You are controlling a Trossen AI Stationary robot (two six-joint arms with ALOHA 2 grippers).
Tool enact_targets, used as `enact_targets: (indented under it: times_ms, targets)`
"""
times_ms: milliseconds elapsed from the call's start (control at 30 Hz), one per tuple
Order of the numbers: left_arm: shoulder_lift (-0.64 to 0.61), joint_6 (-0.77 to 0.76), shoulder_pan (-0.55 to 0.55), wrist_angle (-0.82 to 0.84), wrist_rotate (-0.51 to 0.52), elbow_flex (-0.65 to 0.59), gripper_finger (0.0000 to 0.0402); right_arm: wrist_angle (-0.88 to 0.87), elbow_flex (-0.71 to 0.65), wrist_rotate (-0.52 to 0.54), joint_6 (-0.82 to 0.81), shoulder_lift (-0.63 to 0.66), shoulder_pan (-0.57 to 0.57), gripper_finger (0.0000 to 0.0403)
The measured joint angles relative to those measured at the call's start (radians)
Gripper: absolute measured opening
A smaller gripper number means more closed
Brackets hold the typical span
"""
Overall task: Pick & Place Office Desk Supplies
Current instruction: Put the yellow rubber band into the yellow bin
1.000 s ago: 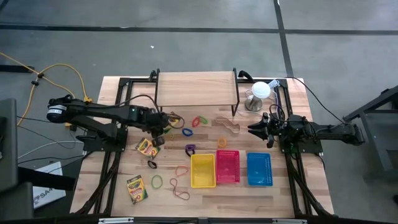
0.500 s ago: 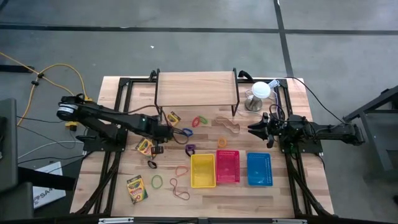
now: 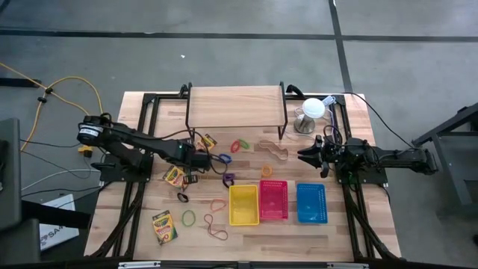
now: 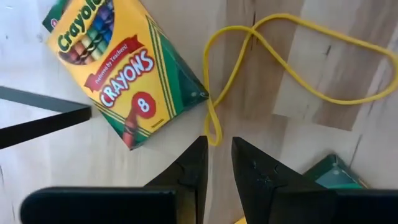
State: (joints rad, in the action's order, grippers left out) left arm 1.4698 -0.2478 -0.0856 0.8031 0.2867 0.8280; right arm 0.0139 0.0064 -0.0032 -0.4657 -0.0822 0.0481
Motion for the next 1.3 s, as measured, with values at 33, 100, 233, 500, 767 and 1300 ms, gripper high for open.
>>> enact_targets:
  times_ms: [33,100,233,500,767,1300]
  targets:
    - [0.003,0.0,0.0,0.001,0.0,0.0,0.0066,0.0,0.0,0.0,0.0,0.0,0.0,0.0107]
    - [0.008,-0.001,0.0,0.002,0.0,-0.001,0.0066,0.0,0.0,0.0,0.0,0.0,0.0,0.0107]
    - [0.025,-0.008,0.0,0.003,0.001,-0.001,0.0066,0.0,0.0,0.0,0.0,0.0,0.0,0.0107]
    - [0.069,-0.015,0.0,-0.018,0.009,-0.001,0.0066,0.002,0.0,0.0,0.0,-0.001,0.0,0.0107]
    - [0.072,-0.015,0.013,-0.034,0.045,-0.001,0.0066,0.003,0.0,0.0,0.0,-0.001,0.0,0.0107]
    - [0.085,-0.014,0.014,-0.037,0.042,-0.001,0.0064,0.003,0.0,0.0,0.0,-0.001,0.0,0.0107]
